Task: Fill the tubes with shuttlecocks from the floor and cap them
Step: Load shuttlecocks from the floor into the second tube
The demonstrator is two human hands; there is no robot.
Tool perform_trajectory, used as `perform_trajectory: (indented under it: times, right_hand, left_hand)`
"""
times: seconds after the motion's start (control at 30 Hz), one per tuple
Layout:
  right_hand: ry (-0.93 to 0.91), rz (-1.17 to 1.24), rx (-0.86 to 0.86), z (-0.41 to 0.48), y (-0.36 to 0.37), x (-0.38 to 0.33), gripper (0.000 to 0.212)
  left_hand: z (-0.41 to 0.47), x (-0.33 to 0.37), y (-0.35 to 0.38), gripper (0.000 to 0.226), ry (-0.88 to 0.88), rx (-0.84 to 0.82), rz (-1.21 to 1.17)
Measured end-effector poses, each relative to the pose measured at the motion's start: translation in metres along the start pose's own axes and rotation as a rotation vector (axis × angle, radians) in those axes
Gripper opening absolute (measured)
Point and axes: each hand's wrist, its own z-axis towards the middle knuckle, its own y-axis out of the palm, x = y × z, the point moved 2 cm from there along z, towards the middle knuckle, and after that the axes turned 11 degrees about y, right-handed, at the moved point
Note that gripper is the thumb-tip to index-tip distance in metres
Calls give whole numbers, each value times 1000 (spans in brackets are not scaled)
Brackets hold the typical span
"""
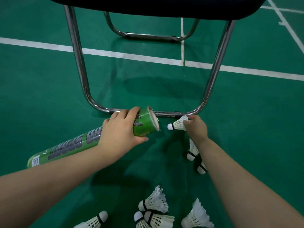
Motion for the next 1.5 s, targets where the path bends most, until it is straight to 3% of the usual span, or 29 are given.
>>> perform_trajectory:
  times: [0.2,0.4,0.47,0.63,0.8,0.97,1.07,1.2,1.33,1.5]
  right_hand:
    - [49,-87,-15,4,7,7,33]
    - [-60,-145,41,0,7,4,13]
    - [-116,-104,66,-4,6,0,22]
    - [-167,153,39,-19,-9,-14,24]
    - [-159,563,-129,-38,-20,-22,25]
    - [-234,753,-243,-57,-30,-31,36]
    - [-296,716,-285,-70,-32,-38,10]
    - [-364,562,-415,-93,-22,-43,6]
    - [-427,419,-493,-112,-13,-52,18]
    - [-332,395,-667,-122,-21,-55,38]
  left_hand:
    - [-2,4,3,92,12,3,-1]
    - [-2,5,3,92,13,-10,6]
    - [0,5,1,92,10,-13,-3]
    - [4,4,-3,92,2,4,-16]
    - [1,7,-1,93,12,-34,6]
    - [0,9,1,92,18,-53,13]
    - [0,9,2,91,22,-48,8]
    - [-4,16,2,92,41,-56,0]
    - [-7,23,0,92,48,-51,1]
    - [-11,25,-3,90,42,-47,-4]
